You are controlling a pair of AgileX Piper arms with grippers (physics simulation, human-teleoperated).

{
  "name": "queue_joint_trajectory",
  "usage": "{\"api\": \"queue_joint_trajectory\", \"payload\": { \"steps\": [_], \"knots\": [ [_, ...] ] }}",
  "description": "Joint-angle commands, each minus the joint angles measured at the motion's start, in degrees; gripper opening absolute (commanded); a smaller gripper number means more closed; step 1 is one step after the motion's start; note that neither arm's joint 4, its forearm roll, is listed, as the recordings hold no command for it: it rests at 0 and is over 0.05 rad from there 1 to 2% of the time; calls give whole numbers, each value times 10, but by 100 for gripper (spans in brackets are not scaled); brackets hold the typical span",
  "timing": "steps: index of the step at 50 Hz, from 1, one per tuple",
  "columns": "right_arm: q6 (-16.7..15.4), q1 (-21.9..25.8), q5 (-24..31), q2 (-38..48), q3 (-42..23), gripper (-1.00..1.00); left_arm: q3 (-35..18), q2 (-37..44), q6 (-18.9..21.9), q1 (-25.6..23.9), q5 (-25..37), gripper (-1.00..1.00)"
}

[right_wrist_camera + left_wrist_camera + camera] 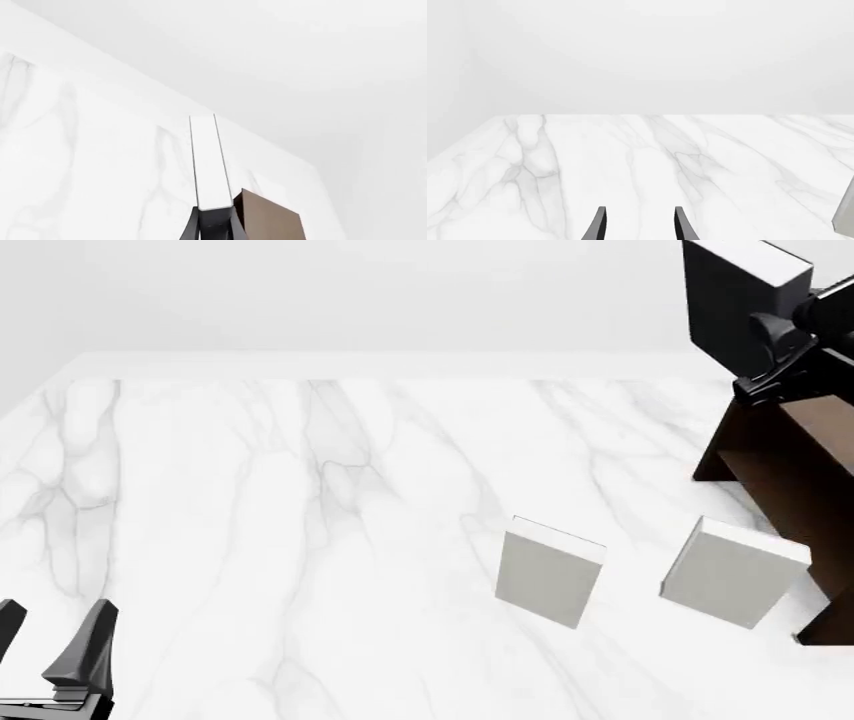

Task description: Pick up the book on the left and place it on top of the shelf.

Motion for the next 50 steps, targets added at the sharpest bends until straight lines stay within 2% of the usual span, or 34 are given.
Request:
{"api": "queue_joint_trajectory", "payload": {
  "steps": [1, 50],
  "knots": [
    [4, -26, -6, -2, -7, -100, 0, 0, 0, 0, 0, 100],
    [-46, -146, 28, -68, 28, -100, 0, 0, 0, 0, 0, 100]
  ]
}}
